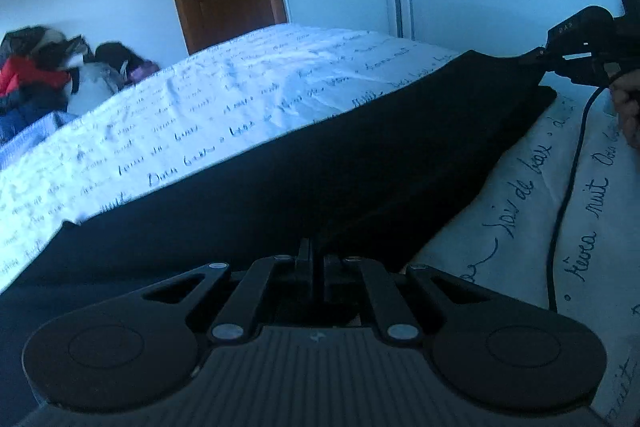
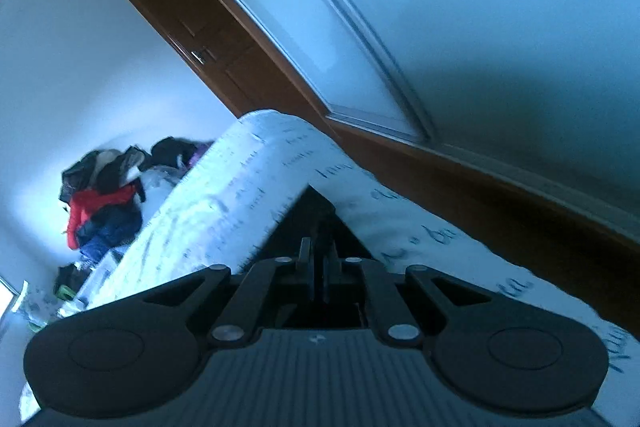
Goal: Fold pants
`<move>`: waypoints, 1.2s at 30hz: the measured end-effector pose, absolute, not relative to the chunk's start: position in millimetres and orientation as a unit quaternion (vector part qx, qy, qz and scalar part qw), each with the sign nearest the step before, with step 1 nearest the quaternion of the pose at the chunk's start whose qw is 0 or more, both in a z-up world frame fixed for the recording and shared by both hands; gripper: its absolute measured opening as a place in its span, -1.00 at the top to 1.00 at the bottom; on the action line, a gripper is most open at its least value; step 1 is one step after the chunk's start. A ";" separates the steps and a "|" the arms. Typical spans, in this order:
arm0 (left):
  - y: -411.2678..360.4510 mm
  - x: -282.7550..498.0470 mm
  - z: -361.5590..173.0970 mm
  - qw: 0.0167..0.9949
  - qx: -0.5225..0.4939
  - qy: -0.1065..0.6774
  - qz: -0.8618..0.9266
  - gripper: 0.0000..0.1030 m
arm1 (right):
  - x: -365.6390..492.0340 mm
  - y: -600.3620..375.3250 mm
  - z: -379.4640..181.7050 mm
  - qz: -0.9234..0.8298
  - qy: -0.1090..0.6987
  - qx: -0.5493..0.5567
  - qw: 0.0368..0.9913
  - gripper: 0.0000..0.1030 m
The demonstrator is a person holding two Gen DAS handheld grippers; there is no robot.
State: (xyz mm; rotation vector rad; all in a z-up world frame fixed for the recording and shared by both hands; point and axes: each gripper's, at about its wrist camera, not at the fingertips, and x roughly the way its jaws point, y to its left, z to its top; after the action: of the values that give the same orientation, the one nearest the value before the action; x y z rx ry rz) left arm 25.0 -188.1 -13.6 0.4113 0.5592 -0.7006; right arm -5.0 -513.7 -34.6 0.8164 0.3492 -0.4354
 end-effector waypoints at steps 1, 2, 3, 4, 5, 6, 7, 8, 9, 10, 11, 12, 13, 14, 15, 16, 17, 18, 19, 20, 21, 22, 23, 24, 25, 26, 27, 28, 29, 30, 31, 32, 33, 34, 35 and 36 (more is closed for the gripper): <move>-185.4 26.7 -12.0 0.881 0.194 0.268 -0.338 0.76 | -6.5 -512.5 -33.4 -0.209 0.168 0.386 0.883 0.92; -186.7 23.7 -9.1 0.881 0.191 0.268 -0.341 0.76 | -7.1 -510.8 -31.1 -0.208 0.168 0.379 0.886 0.92; -187.6 23.0 -9.4 0.879 0.190 0.269 -0.344 0.76 | -6.9 -507.9 -27.7 -0.208 0.169 0.367 0.891 0.92; -187.5 23.8 -9.0 0.877 0.191 0.271 -0.347 0.76 | -4.2 -508.0 -24.8 -0.211 0.172 0.354 0.895 0.92; -187.6 25.6 -8.9 0.875 0.193 0.275 -0.348 0.76 | -4.2 -505.5 -23.8 -0.215 0.176 0.343 0.898 0.92; -188.9 26.9 -12.6 0.873 0.197 0.281 -0.348 0.76 | -3.2 -504.8 -23.6 -0.218 0.183 0.334 0.899 0.92; -190.3 26.8 -16.6 0.870 0.203 0.285 -0.348 0.76 | -9.3 -507.7 -27.3 -0.220 0.190 0.331 0.898 0.92; -189.5 25.0 -18.7 0.868 0.208 0.286 -0.348 0.76 | -9.3 -508.2 -30.0 -0.221 0.196 0.332 0.896 0.92; -187.7 21.3 -19.7 0.868 0.214 0.284 -0.348 0.76 | -9.4 -508.9 -33.3 -0.223 0.201 0.335 0.893 0.92; -187.8 19.0 -20.1 0.867 0.219 0.281 -0.348 0.76 | -10.5 -508.5 -35.6 -0.223 0.204 0.337 0.892 0.92; -185.1 15.4 -19.2 0.867 0.221 0.279 -0.348 0.76 | -14.5 -509.1 -36.6 -0.222 0.206 0.337 0.891 0.92; -184.1 14.8 -18.4 0.867 0.221 0.278 -0.348 0.76 | -16.7 -509.1 -36.2 -0.221 0.206 0.337 0.892 0.92; -183.8 16.0 -18.0 0.867 0.221 0.278 -0.350 0.76 | -19.1 -508.0 -34.5 -0.221 0.206 0.334 0.893 0.92; -184.8 19.0 -19.3 0.864 0.224 0.282 -0.353 0.74 | -19.0 -507.3 -33.3 -0.220 0.210 0.327 0.895 0.92; -186.6 21.6 -21.9 0.859 0.230 0.288 -0.355 0.73 | -19.2 -506.9 -33.4 -0.221 0.220 0.317 0.896 0.92; -187.7 22.8 -24.0 0.858 0.233 0.290 -0.353 0.65 | -17.7 -507.0 -33.9 -0.226 0.230 0.311 0.894 0.90; -188.1 22.6 -24.8 0.859 0.237 0.289 -0.351 0.63 | -15.7 -508.8 -36.3 -0.225 0.239 0.315 0.890 0.89; -187.5 21.2 -24.0 0.859 0.239 0.285 -0.352 0.63 | -14.7 -510.8 -38.0 -0.225 0.248 0.322 0.886 0.87; -186.1 19.0 -21.4 0.857 0.239 0.283 -0.357 0.57 | -16.8 -511.1 -36.9 -0.228 0.245 0.323 0.885 0.84; -183.9 17.9 -17.6 0.855 0.235 0.285 -0.365 0.41 | -19.4 -509.8 -35.2 -0.239 0.238 0.319 0.886 0.77; -180.7 16.1 -13.4 0.852 0.228 0.286 -0.375 0.34 | -24.1 -506.8 -29.6 -0.263 0.229 0.306 0.886 0.65; -177.6 15.3 -8.1 0.849 0.218 0.288 -0.386 0.25 | -27.2 -502.4 -23.6 -0.292 0.218 0.284 0.887 0.64; -174.6 15.1 -2.2 0.847 0.208 0.289 -0.395 0.21 | -29.1 -493.9 -15.1 -0.324 0.201 0.248 0.891 0.64; -172.2 15.5 4.3 0.847 0.198 0.288 -0.401 0.20 | -29.5 -484.9 -7.6 -0.331 0.186 0.215 0.900 0.64; -169.9 16.9 10.7 0.850 0.185 0.284 -0.404 0.16 | -27.2 -475.3 -0.7 -0.316 0.179 0.187 0.913 0.64; -168.4 19.2 15.5 0.854 0.172 0.281 -0.403 0.10 | -20.3 -464.6 5.0 -0.284 0.185 0.161 0.927 0.64; -167.2 23.9 20.0 0.859 0.154 0.280 -0.399 0.07 | -11.2 -455.6 7.3 -0.254 0.202 0.144 0.935 0.64; -166.6 30.2 22.2 0.864 0.135 0.284 -0.393 0.03 | 0.7 -446.5 6.7 -0.216 0.225 0.133 0.941 0.64; -167.8 36.8 21.8 0.868 0.124 0.290 -0.383 0.02 | 9.8 -441.0 3.6 -0.187 0.242 0.134 0.943 0.64; -170.4 42.6 19.7 0.871 0.123 0.296 -0.371 0.02 | 18.3 -437.0 -1.2 -0.163 0.257 0.136 0.943 0.64; -174.0 48.2 13.8 0.874 0.131 0.304 -0.356 0.03 | 26.2 -434.6 -7.5 -0.156 0.271 0.137 0.940 0.64; -179.0 52.6 5.6 0.874 0.149 0.314 -0.339 0.06 | 32.0 -435.1 -13.4 -0.158 0.284 0.134 0.936 0.64; -183.5 54.6 -2.3 0.872 0.170 0.322 -0.327 0.10 | 37.5 -439.0 -20.8 -0.166 0.300 0.135 0.930 0.65; -187.9 54.2 -10.9 0.868 0.194 0.327 -0.318 0.13 | 39.6 -443.2 -25.3 -0.174 0.309 0.140 0.924 0.65; -189.6 51.5 -15.9 0.867 0.209 0.327 -0.314 0.14 | 36.9 -448.6 -26.6 -0.184 0.306 0.151 0.922 0.65; -189.6 46.4 -17.2 0.867 0.216 0.319 -0.315 0.14 | 32.6 -449.6 -24.4 -0.191 0.297 0.158 0.922 0.63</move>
State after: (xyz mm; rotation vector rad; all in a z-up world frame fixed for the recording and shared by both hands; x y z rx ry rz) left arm 46.4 -189.6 -17.2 0.4514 0.6672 -0.6600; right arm 32.6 -449.6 -24.4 0.3242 0.6102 -0.3926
